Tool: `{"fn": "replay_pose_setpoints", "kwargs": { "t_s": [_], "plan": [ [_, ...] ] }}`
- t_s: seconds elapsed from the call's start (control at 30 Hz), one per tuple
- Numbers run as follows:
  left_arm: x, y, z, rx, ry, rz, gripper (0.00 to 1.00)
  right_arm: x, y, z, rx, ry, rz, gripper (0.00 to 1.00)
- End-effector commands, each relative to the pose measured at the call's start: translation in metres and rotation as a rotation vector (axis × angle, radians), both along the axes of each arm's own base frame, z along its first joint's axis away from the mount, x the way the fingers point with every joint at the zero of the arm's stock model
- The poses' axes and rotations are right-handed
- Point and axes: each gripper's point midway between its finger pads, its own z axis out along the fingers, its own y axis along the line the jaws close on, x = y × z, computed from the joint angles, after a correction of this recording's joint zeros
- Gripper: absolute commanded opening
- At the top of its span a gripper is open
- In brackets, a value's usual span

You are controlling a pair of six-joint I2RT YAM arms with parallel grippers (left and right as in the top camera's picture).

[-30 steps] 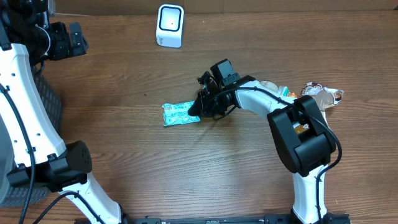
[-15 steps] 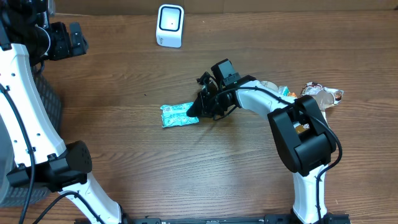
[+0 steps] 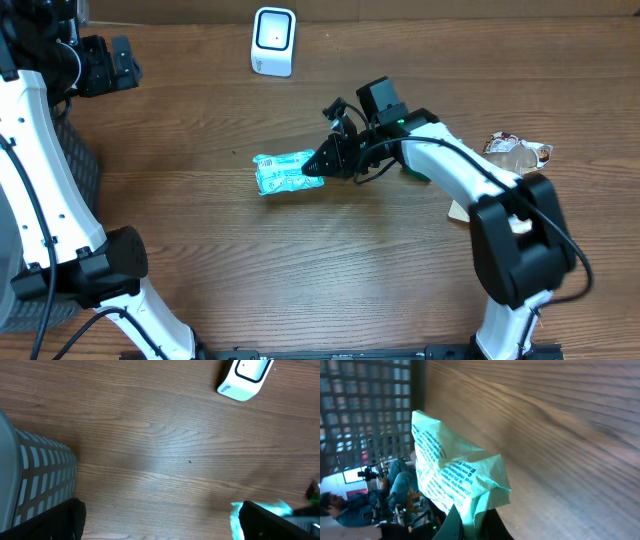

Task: Scan the item barcode
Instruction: 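Lift the wipes pouch and swing it toward the white scanner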

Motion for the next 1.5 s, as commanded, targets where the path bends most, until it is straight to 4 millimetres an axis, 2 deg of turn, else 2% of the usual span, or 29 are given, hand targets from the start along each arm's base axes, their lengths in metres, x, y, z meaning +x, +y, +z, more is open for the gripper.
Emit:
{"fn": "replay_pose_setpoints", "kwargs": {
  "t_s": [0.0, 0.13, 0.17, 0.2, 0.43, 0.57, 0.7, 0.87, 0.93, 1.07, 1.2, 1.27, 1.37, 1.47],
  "plan": [
    [-0.002, -0.002, 0.009, 0.013, -0.028, -0.014, 1.0, -0.005, -0.004, 0.053, 0.076, -0.114, 0.027, 0.04],
    [-0.002, -0.002, 0.009, 0.013, -0.028, -0.014, 1.0, -0.01, -0.019, 0.092, 0.099, -0.175, 0.001, 0.04],
    [-0.002, -0.002, 0.009, 0.013, -0.028, -0.013, 1.0, -0.015, -0.028, 0.116, 0.111, -0.211, -0.014, 0.04],
    [-0.002, -0.002, 0.009, 0.012, -0.028, -0.014, 1.0, -0.035, -0.059, 0.177, 0.139, -0.343, -0.057, 0.04],
    [-0.002, -0.002, 0.009, 0.013, -0.028, -0.014, 0.99, -0.056, -0.094, 0.218, 0.108, -0.452, -0.154, 0.04],
    [-0.002, -0.002, 0.009, 0.012, -0.028, -0.014, 1.0, -0.071, -0.102, 0.232, 0.106, -0.484, -0.168, 0.04],
    [-0.002, -0.002, 0.009, 0.013, -0.028, -0.014, 1.0, -0.078, -0.103, 0.236, 0.106, -0.493, -0.169, 0.04],
    [-0.002, -0.002, 0.009, 0.012, -0.028, -0.014, 1.0, -0.078, -0.102, 0.23, 0.097, -0.466, -0.165, 0.04],
    [-0.002, -0.002, 0.009, 0.013, -0.028, -0.014, 1.0, -0.075, -0.101, 0.225, 0.08, -0.456, -0.168, 0.04],
    [-0.002, -0.002, 0.009, 0.013, -0.028, -0.014, 1.0, -0.066, -0.094, 0.202, -0.007, -0.409, -0.194, 0.04],
    [-0.002, -0.002, 0.009, 0.013, -0.028, -0.014, 1.0, -0.047, -0.083, 0.169, -0.159, -0.353, -0.26, 0.04],
    [-0.002, -0.002, 0.009, 0.013, -0.028, -0.014, 1.0, -0.037, -0.074, 0.161, -0.218, -0.348, -0.256, 0.04],
    [-0.002, -0.002, 0.009, 0.013, -0.028, -0.013, 1.0, -0.009, -0.066, 0.16, -0.336, -0.369, -0.264, 0.04],
    [-0.002, -0.002, 0.009, 0.013, -0.028, -0.014, 1.0, 0.029, -0.06, 0.171, -0.472, -0.449, -0.287, 0.04]
  ]
}}
